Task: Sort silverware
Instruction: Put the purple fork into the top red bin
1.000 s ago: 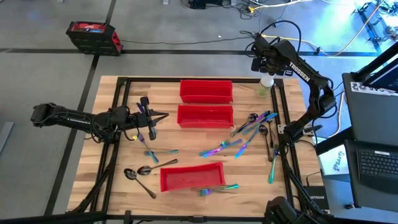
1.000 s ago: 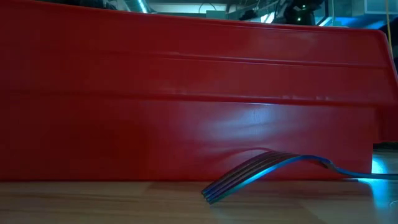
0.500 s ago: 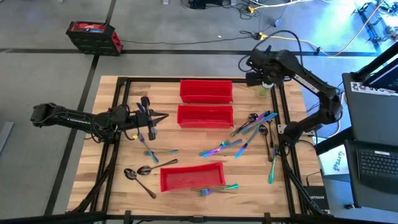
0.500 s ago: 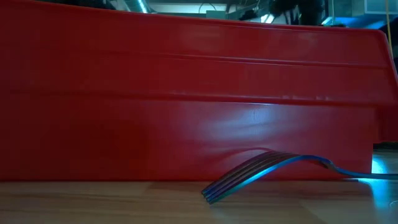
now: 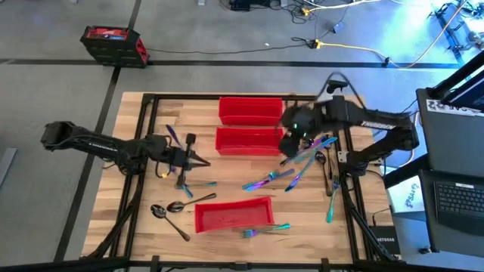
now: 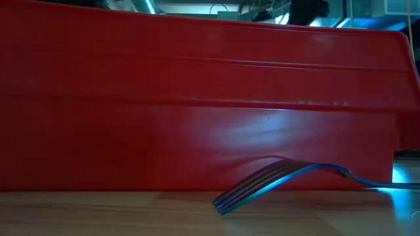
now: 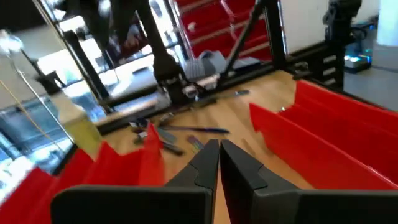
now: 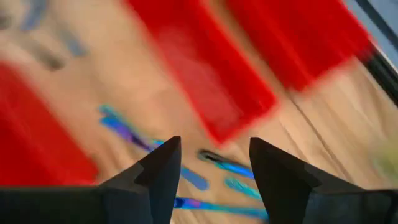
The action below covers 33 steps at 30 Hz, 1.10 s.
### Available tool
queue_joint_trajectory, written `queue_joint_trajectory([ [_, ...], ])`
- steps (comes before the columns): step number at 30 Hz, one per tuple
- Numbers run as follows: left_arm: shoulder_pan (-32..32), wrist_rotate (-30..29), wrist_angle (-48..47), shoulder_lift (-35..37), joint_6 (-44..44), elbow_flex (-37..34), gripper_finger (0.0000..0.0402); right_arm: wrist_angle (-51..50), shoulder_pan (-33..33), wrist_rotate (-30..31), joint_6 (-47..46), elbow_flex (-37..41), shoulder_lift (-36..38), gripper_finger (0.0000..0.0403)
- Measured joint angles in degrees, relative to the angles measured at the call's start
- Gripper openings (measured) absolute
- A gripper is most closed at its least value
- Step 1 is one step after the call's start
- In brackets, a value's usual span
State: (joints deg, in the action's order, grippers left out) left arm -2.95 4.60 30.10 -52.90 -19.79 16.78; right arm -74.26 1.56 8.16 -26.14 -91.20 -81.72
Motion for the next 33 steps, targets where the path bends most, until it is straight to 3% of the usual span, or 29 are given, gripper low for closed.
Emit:
queue_joint_trajectory([
  [3, -1.1, 0.7, -1.5, -2.2, -0.7, 0.0, 0.0001, 0.6, -5.2, 0.0, 3.0, 0.0, -2.0, 0.0175],
  [7, -2.2, -1.5, -2.2, -5.0, -1.9, 0.0, 0.0001, -6.9, -10.7, 2.6, 3.9, 1.1, -5.4, 0.0175],
  [10, -2.4, -2.6, -0.9, -6.4, -1.2, 0.0, 0.0001, -7.3, -13.2, 4.3, 5.9, 5.7, -6.4, 0.0175],
  [16, -2.3, -3.6, -0.5, -6.6, -0.6, 0.0, 0.0001, 7.1, -13.2, 1.7, 20.3, 16.1, -6.6, 0.0175],
  [21, -2.3, -4.0, 1.6, -6.6, 1.6, 0.0, 0.0001, 20.1, -11.2, -6.3, 27.9, 23.1, -6.6, 0.0175],
  [30, -1.5, -5.4, 1.8, -6.6, 1.4, 0.0, 0.0001, 35.7, -10.3, -3.0, 42.3, 32.1, -8.5, 0.0175],
  [33, -0.4, -5.9, 1.7, -6.6, 1.9, 0.0, 0.0001, 40.9, -9.4, -3.4, 43.2, 33.6, -11.4, 0.0175],
])
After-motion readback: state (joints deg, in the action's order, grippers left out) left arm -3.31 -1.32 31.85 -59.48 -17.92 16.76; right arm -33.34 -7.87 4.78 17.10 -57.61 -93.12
